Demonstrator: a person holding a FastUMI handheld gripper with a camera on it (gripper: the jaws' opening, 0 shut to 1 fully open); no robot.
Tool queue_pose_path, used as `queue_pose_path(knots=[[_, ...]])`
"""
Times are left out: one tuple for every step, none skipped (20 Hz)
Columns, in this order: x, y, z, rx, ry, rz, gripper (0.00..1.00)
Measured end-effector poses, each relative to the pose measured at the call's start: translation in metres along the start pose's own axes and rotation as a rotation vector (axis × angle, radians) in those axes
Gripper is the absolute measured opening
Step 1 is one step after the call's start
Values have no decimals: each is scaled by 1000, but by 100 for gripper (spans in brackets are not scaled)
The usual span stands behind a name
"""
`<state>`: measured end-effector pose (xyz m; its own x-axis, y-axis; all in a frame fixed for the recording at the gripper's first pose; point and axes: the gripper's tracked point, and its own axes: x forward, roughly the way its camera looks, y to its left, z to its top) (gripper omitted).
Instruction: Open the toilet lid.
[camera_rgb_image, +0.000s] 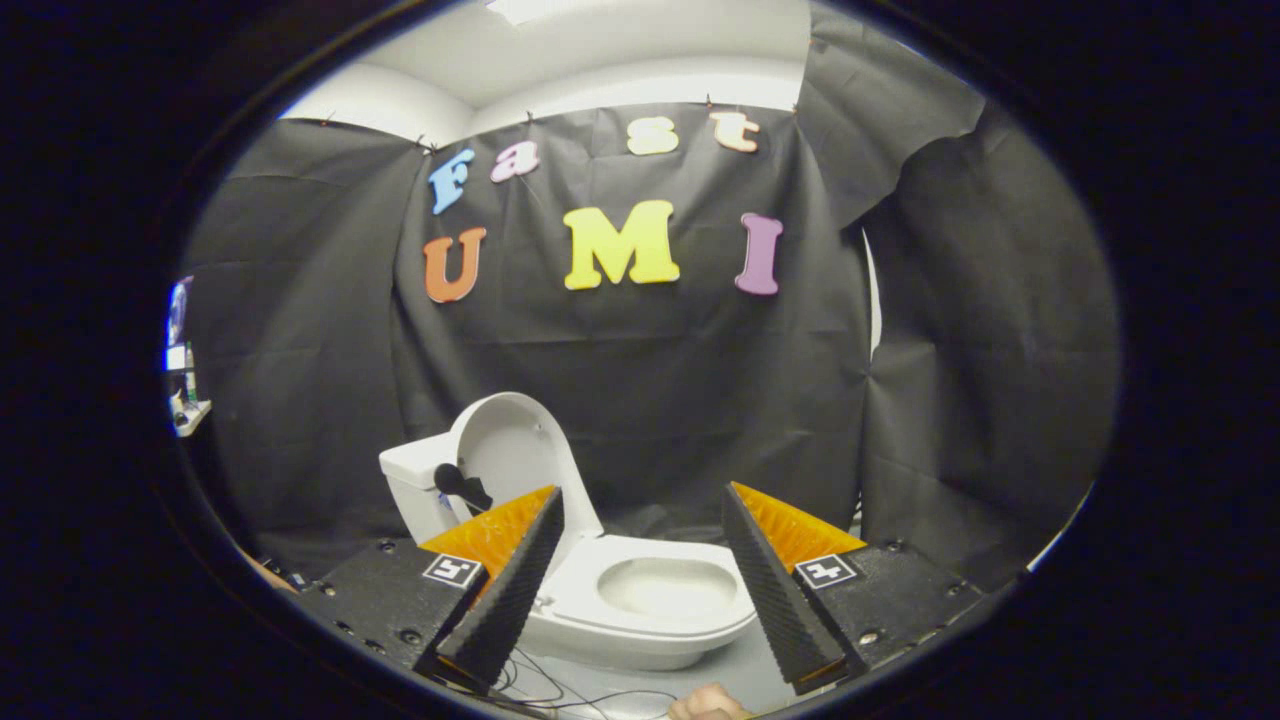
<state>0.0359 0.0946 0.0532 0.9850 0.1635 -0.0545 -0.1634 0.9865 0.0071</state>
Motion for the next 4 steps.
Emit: queue_pose_path(knots=[[-4, -3, 1, -3, -33, 6, 99], [-5, -8, -1, -10, -55, 5, 99], [-7, -11, -3, -18, -71, 0, 99], [-6, -15, -5, -23, -81, -3, 99]])
